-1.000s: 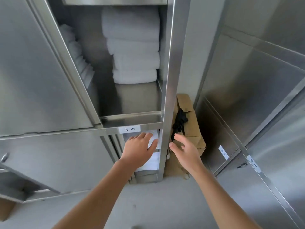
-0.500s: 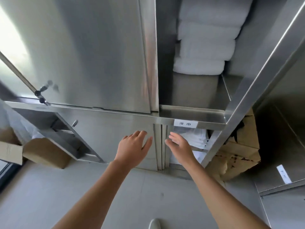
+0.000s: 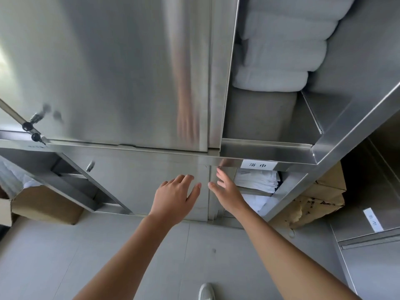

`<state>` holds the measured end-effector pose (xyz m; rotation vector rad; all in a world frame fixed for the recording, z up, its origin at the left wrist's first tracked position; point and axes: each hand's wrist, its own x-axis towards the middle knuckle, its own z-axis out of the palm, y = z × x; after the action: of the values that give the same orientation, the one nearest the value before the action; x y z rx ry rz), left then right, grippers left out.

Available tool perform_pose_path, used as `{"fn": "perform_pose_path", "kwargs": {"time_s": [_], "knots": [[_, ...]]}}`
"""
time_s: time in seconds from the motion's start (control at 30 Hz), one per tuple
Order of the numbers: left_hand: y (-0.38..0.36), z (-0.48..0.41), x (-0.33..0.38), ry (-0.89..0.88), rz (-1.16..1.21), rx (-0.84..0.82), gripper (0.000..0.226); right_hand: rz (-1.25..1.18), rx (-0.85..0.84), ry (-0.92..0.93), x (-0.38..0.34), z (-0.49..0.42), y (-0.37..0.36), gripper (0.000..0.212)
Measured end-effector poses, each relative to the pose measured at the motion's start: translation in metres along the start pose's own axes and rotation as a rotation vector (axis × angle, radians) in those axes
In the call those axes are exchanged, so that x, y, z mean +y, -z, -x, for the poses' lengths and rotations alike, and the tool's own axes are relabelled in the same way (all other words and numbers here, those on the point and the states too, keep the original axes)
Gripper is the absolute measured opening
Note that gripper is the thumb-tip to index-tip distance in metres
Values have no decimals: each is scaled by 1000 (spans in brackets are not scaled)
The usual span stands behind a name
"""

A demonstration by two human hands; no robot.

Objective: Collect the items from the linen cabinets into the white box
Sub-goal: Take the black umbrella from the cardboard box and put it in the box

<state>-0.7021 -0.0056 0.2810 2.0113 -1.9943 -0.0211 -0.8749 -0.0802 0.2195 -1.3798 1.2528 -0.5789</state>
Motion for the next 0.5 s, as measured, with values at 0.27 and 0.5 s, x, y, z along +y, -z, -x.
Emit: {"fn": "perform_pose_path", "kwargs": {"time_s": [0.27, 0.5], "knots": [[-2, -5, -1, -23, 14, -13, 43, -509, 114, -223, -4, -2, 0, 42], [-8, -3, -8, -54, 10, -58, 49, -871, 189, -366, -7, -8, -4, 43]]}}
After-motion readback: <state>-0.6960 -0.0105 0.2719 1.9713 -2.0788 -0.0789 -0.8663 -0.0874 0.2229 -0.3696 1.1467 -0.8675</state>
